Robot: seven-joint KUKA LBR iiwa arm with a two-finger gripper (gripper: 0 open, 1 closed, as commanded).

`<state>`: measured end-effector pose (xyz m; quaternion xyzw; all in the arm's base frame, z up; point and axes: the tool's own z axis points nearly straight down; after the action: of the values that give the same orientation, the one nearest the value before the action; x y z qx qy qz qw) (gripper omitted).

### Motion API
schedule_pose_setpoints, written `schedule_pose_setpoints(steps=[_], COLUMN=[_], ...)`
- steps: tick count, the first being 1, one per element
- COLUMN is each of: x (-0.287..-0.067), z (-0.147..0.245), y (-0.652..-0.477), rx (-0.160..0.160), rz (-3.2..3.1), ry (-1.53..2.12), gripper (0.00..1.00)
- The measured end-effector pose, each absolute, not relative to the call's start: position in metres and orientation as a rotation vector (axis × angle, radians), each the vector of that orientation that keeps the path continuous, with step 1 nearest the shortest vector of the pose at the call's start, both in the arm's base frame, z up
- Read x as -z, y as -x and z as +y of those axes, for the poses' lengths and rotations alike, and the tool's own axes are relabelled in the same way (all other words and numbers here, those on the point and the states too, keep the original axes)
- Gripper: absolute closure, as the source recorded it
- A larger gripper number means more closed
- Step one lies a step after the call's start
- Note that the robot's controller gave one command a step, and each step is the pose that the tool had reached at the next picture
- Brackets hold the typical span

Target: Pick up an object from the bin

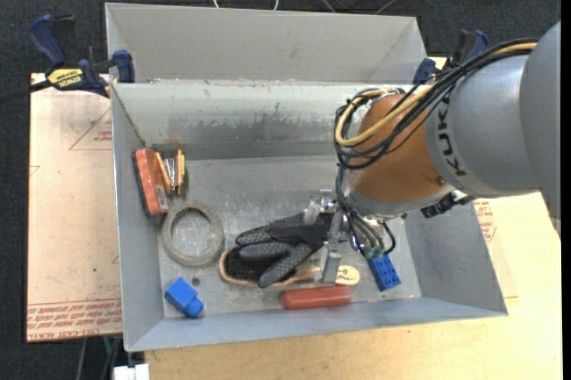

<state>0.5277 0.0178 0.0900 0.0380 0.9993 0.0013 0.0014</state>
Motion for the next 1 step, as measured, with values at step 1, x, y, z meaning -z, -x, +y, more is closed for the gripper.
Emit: schedule_pose_setpoints(steps=[1], x=[-0.071], z=[0.0109], y=[-0.5528], rx=[-0.011], rz=[3.121], ry=[-0.197], gripper=[0.0])
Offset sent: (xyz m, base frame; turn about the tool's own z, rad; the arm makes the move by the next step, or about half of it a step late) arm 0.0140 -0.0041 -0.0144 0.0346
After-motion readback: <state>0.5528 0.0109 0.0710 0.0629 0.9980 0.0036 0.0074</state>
